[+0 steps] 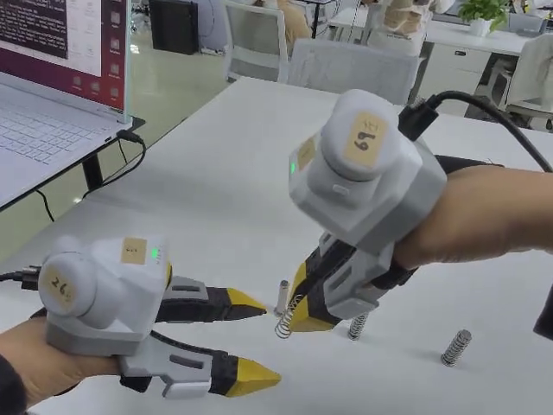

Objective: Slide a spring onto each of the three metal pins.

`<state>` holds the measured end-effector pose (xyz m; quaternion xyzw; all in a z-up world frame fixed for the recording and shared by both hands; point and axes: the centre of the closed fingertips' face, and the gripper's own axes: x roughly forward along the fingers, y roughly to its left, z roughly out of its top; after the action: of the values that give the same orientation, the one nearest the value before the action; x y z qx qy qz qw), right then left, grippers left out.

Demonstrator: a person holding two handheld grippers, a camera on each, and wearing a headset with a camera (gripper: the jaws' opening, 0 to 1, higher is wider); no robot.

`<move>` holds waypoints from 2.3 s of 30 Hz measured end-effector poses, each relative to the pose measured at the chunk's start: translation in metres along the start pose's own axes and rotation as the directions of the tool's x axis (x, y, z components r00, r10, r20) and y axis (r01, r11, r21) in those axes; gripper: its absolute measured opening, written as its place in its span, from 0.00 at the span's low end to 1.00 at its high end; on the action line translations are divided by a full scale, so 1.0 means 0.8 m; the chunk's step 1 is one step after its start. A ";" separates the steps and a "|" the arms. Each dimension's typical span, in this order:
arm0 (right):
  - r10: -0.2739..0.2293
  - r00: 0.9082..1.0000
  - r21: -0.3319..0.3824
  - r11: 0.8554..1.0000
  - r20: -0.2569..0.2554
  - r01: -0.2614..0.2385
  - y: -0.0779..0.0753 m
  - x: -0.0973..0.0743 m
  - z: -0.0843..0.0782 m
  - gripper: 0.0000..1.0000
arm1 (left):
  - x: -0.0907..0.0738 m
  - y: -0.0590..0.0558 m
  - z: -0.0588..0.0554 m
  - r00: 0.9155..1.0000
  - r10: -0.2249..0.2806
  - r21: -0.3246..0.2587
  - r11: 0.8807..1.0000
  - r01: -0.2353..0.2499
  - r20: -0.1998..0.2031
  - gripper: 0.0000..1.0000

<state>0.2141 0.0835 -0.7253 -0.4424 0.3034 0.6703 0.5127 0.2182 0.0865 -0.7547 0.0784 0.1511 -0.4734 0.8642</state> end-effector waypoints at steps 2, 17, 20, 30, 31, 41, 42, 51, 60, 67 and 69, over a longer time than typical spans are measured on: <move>-0.003 1.000 0.007 1.000 -0.001 0.003 -0.002 -0.001 -0.002 0.08 | -0.001 0.005 -0.004 1.000 0.016 -0.002 1.000 -0.016 0.000 0.48; -0.043 0.999 0.047 0.998 -0.014 0.043 -0.032 -0.010 -0.018 0.08 | -0.009 0.031 -0.026 0.996 0.093 -0.009 0.996 -0.093 0.007 0.73; -0.050 0.999 0.052 0.997 -0.021 0.051 -0.040 -0.011 -0.021 0.08 | -0.010 0.034 -0.031 0.995 0.095 -0.014 0.995 -0.095 0.004 0.74; -0.072 0.997 0.060 0.995 -0.039 0.075 -0.069 -0.015 -0.021 0.08 | -0.012 0.038 -0.043 0.994 0.107 -0.029 0.994 -0.108 -0.009 0.76; -0.073 0.997 0.060 0.995 -0.041 0.075 -0.071 -0.015 -0.021 0.08 | -0.012 0.039 -0.044 0.994 0.109 -0.030 0.994 -0.109 -0.009 0.77; -0.077 0.995 0.060 0.995 -0.071 0.081 -0.096 -0.005 -0.020 0.08 | -0.011 0.036 -0.047 0.994 0.111 -0.035 0.993 -0.112 -0.016 0.77; -0.077 0.994 0.059 0.995 -0.074 0.082 -0.098 -0.004 -0.020 0.08 | -0.011 0.036 -0.047 0.994 0.112 -0.034 0.993 -0.112 -0.016 0.77; -0.053 0.992 0.063 0.996 -0.111 0.060 -0.115 0.018 -0.020 0.08 | -0.014 0.038 -0.049 0.993 0.114 -0.036 0.993 -0.115 -0.018 0.77; -0.028 0.989 0.073 0.997 -0.145 0.039 -0.123 0.041 -0.023 0.08 | -0.013 0.036 -0.049 0.994 0.109 -0.037 0.993 -0.110 -0.025 0.77; -0.015 0.987 0.083 0.996 -0.158 0.028 -0.123 0.051 -0.026 0.08 | -0.015 0.039 -0.052 0.994 0.109 -0.042 0.993 -0.110 -0.029 0.76; -0.012 0.986 0.086 0.996 -0.164 0.026 -0.124 0.053 -0.028 0.08 | -0.016 0.040 -0.053 0.994 0.108 -0.043 0.993 -0.110 -0.030 0.76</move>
<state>0.3115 0.1104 -0.7687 -0.4756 0.3693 0.6130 0.5114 0.2307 0.1255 -0.7910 0.0738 0.1691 -0.4209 0.8881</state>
